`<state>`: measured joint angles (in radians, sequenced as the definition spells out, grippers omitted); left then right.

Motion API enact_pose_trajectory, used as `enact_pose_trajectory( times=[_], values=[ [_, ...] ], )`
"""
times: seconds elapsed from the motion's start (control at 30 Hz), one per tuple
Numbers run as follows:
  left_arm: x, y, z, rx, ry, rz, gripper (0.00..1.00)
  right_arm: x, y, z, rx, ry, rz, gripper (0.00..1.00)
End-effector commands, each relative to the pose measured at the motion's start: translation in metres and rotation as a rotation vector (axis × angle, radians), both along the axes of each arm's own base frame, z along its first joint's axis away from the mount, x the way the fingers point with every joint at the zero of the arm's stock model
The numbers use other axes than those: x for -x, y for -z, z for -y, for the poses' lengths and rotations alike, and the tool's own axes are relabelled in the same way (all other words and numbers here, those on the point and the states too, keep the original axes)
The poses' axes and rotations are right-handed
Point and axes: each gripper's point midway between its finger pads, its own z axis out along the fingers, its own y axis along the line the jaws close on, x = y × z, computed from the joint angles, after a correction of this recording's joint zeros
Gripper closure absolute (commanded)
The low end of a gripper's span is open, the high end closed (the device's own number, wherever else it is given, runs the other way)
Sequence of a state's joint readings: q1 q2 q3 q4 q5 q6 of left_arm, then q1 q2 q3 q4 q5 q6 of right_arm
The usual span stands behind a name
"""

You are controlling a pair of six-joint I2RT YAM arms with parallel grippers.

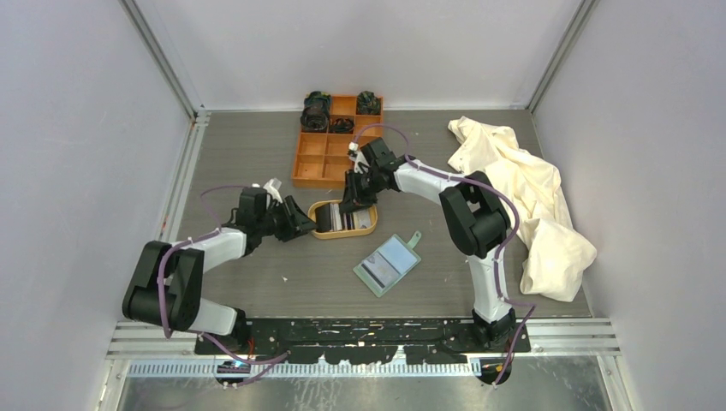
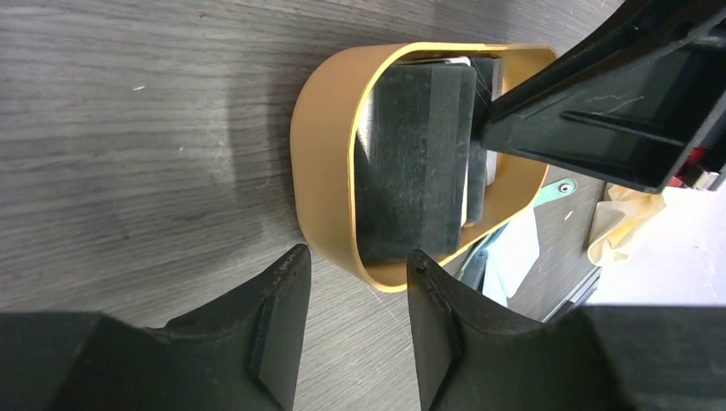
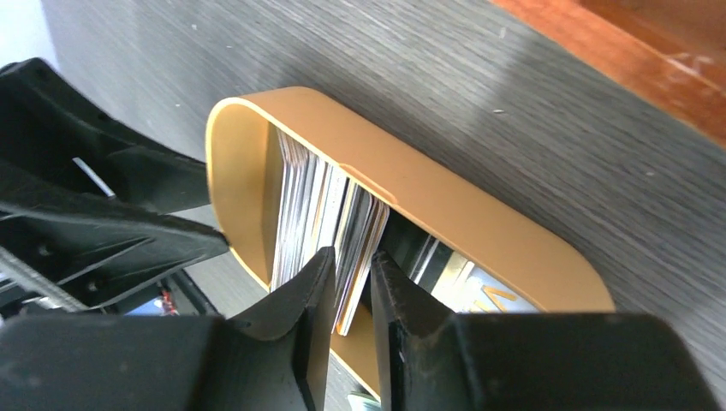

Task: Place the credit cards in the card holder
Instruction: Pick up the credit card from the storage box.

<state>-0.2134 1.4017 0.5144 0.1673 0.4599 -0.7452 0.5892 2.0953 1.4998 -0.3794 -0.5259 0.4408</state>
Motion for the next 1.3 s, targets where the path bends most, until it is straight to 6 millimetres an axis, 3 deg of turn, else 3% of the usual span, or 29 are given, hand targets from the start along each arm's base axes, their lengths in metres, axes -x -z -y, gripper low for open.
enact_pose_trajectory(
  times=[0.0, 0.2, 0.33, 0.47, 0.87, 1.27],
  values=[
    [-0.018, -0.016, 0.009, 0.035, 0.047, 0.080, 0.55, 0.004, -0.034, -0.026, -0.154, -0.042, -0.020, 0.73],
    [-0.020, -0.014, 0.014, 0.063, 0.064, 0.074, 0.58, 0.007, -0.035, -0.032, -0.208, -0.030, -0.071, 0.72],
    [-0.020, -0.015, 0.015, 0.072, 0.070, 0.074, 0.59, 0.003, -0.014, -0.026, -0.129, -0.004, -0.077, 0.68],
    [-0.019, -0.016, 0.016, 0.076, 0.074, 0.074, 0.59, 0.004, -0.005, -0.026, -0.117, -0.003, -0.100, 0.59],
    [-0.019, -0.017, 0.023, 0.097, 0.085, 0.073, 0.61, 0.013, -0.020, -0.046, -0.288, -0.032, -0.208, 0.57],
    [-0.016, -0.022, 0.023, 0.098, 0.086, 0.081, 0.62, -0.001, -0.036, -0.029, -0.300, 0.007, -0.172, 0.65]
  ],
)
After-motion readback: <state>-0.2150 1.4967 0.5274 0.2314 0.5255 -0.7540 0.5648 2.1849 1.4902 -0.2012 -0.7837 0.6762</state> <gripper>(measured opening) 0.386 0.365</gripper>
